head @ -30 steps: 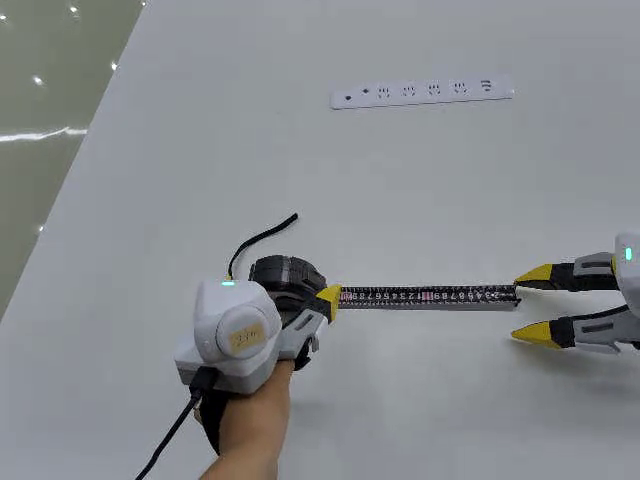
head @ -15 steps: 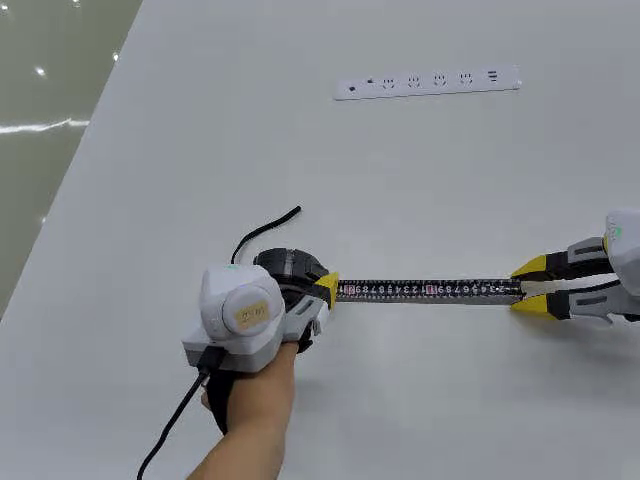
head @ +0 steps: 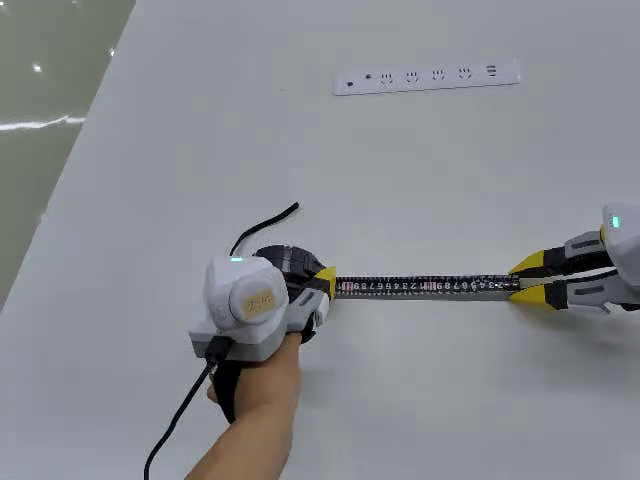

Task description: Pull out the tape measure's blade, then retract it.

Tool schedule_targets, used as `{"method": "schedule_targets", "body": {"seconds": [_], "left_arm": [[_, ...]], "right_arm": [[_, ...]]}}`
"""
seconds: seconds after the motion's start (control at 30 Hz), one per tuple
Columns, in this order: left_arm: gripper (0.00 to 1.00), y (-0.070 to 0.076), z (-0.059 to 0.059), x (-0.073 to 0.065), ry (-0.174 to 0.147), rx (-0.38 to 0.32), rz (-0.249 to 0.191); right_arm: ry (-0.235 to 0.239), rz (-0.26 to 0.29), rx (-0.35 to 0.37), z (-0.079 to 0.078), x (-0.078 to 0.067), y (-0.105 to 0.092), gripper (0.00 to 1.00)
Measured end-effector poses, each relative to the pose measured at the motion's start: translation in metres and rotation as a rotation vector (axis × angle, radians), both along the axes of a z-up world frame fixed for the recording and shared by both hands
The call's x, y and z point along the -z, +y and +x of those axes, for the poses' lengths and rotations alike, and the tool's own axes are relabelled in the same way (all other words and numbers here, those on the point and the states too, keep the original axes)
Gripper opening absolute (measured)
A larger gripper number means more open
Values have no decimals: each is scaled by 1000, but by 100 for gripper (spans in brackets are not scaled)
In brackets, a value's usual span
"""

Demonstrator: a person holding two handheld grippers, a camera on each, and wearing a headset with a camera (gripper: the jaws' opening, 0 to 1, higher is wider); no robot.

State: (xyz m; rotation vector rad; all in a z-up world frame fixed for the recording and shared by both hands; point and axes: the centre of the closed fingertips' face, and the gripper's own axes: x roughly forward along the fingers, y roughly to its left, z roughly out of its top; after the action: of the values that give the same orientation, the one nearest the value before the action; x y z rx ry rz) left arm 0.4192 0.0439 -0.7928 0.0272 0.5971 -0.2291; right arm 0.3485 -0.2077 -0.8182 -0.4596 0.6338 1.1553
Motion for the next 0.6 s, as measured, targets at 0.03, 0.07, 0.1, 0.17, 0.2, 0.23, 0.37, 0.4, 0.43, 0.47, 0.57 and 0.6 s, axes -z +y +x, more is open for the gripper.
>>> {"method": "schedule_targets", "body": {"seconds": [0.03,0.07,0.1,0.17,0.2,0.23,0.37,0.4,0.43,0.47,0.57,0.6], "left_arm": [[68,0,0,0,3,1,1],[67,-1,0,1,4,0,0],[67,-2,-1,0,4,-1,-1],[65,-3,-2,0,5,-9,-6],[65,-3,-2,0,2,-11,-6],[65,-3,-2,0,1,-12,-6],[64,-3,-2,0,8,-24,-13],[64,-3,-2,-1,8,-25,-12],[63,-3,-2,-1,11,-28,-11],[63,-3,-2,-1,11,-30,-10],[62,-3,-3,0,12,-30,-4],[62,-3,-3,0,12,-28,-3]], "right_arm": [[-1,-1,0,0,0,0,12],[-2,-3,0,0,0,-1,12],[-2,-4,0,0,-1,-1,12],[-2,-5,1,0,-1,-2,12],[-4,-7,1,0,-1,-2,12],[-5,-8,1,0,-2,-2,12],[-9,-7,3,-1,-4,-4,12],[-9,-6,4,-1,-5,-4,12],[-12,-5,5,0,-6,-5,12],[-14,-5,8,0,-6,-6,12],[-16,-7,4,-2,-8,-6,12],[-14,-8,3,-2,-7,-6,12]]}}
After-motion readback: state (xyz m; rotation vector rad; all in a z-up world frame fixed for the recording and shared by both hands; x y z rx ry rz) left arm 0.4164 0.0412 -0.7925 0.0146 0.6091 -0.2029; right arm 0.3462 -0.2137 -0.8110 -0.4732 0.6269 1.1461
